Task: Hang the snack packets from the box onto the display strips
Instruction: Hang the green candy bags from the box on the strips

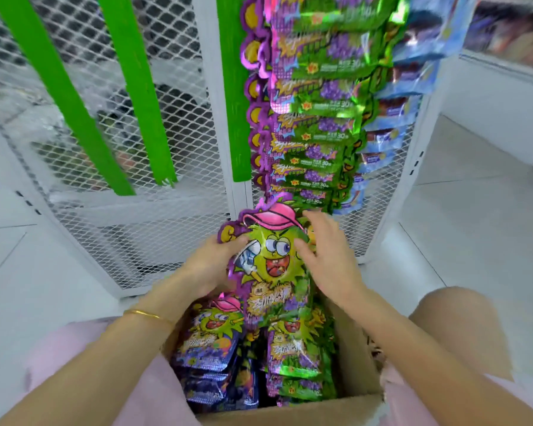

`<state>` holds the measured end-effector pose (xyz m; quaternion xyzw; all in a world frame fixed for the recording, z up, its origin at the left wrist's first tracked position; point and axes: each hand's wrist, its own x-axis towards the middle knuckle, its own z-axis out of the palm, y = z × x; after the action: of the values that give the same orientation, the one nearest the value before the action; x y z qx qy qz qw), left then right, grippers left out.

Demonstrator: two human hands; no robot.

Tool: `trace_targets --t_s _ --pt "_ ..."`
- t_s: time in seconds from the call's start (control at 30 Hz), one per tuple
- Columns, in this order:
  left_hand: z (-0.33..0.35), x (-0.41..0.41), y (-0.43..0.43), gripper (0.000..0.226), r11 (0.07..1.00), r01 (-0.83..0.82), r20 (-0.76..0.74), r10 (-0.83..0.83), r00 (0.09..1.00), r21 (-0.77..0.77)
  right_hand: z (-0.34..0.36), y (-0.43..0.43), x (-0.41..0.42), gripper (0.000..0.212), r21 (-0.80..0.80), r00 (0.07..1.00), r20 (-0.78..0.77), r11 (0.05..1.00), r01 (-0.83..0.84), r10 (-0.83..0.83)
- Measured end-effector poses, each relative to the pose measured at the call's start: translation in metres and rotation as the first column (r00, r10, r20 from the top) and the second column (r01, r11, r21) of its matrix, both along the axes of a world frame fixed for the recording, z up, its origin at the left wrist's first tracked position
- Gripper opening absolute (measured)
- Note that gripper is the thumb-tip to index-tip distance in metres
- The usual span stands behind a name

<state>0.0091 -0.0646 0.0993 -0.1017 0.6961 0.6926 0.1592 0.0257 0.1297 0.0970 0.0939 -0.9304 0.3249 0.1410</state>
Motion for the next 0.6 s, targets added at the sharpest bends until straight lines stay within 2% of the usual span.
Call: trace_targets --t_s 0.03,0.13,0.23,0.33,0.43,0.5,0.6 --pt "0.016 0.000 -0.002 0.025 0.999 0.032 -0.024 -0.031 0.999 0.018 0.020 0.003 -0.008 0.058 -0.046 0.999 -0.017 0.998 0.035 -0.036" --pt "0.065 -0.002 -0.006 0.017 0.990 0.121 -0.107 -0.112 0.988 0.076 0.085 0.012 -0.026 0.069 -0.223 0.997 0.076 0.974 0.028 -0.011" --pt "0.115 -0.007 -0.010 0.017 0.977 0.200 -0.224 -0.178 0.958 0.081 0.144 0.026 -0.036 0.053 -0.313 0.998 0.047 0.949 -0.023 0.040" --pt "0.160 -0.015 -0.010 0.031 0.957 0.284 -0.297 -0.255 0.920 0.056 0.193 0.037 -0.044 0.032 -0.336 0.993 -0.005 0.935 -0.112 0.117" --pt "0.201 -0.029 -0.005 0.034 0.948 0.318 -0.330 -0.295 0.897 0.015 0.228 0.043 -0.055 0.029 -0.368 0.984 -0.024 0.913 -0.173 0.177" --pt "0.233 -0.043 -0.004 0.045 0.939 0.341 -0.377 -0.328 0.866 -0.033 0.249 0.048 -0.064 0.029 -0.398 0.985 -0.067 0.901 -0.172 0.158" --pt "0.299 -0.068 -0.002 0.082 0.932 0.350 -0.524 -0.344 0.779 -0.091 0.290 0.060 -0.077 0.014 -0.411 0.980 -0.173 0.896 -0.166 0.102"
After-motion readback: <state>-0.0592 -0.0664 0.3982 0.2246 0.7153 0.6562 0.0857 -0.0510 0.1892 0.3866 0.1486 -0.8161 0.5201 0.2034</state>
